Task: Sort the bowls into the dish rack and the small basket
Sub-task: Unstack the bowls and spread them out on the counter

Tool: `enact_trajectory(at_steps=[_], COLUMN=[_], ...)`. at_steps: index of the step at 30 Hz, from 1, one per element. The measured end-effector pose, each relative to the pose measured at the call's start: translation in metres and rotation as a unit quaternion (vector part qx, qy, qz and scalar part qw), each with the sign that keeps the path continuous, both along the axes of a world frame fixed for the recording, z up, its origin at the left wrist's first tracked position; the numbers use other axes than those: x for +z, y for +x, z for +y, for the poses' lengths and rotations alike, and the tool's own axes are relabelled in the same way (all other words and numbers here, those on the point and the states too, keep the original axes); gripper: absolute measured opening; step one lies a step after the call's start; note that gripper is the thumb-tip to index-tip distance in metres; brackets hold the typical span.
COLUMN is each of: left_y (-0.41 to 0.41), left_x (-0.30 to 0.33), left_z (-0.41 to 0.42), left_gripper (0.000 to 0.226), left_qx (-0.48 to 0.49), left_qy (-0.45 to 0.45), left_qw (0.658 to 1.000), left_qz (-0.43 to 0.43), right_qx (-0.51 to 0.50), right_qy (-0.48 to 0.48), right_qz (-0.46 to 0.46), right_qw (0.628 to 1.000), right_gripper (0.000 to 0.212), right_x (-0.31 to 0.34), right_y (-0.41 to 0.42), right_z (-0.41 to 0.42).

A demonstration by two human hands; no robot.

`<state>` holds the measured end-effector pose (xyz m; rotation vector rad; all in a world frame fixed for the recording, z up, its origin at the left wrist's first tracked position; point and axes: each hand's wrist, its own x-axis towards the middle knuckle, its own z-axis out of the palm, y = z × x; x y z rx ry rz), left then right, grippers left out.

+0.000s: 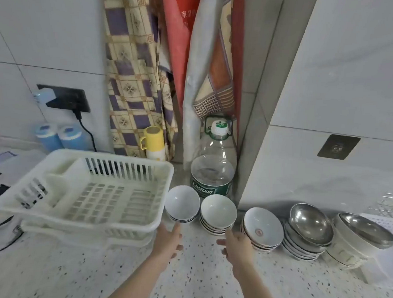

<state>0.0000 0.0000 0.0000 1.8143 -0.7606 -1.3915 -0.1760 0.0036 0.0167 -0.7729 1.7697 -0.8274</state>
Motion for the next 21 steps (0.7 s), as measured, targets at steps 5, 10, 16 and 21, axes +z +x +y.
enact_trajectory(at_steps=[5,10,16,21], left_y=[0.006,0.010,0.010,0.011], left_x=[-0.007,-0.009,-0.018,-0.025], left_z=[-0.024,-0.039,-0.045,-0.050], left_gripper=[0.057,0.044,0.034,0.032], left_qx=[0.063,0.070,0.095,0.107], left_qy=[0.021,0.044,0.014,-0.019], left_qw=[0.998,0.996,0.994,0.992], left_qz=[0.018,0.033,0.054,0.058], right_qx=[-0.011,-0.002,-0.033,-0.049], right_qy=[0.021,0.001,-0.011,-0.011], right_qz=[0.053,0.139,0.163,0.131], right_qw=[0.998,0.990,0.986,0.990], right_gripper=[0.031,0.034,0.044,0.053], right_x=[-0.008,-0.013,-0.016,-0.015], right_y=[0.008,0.015,0.021,0.025], right_z=[-0.024,-0.030,-0.036,-0.042])
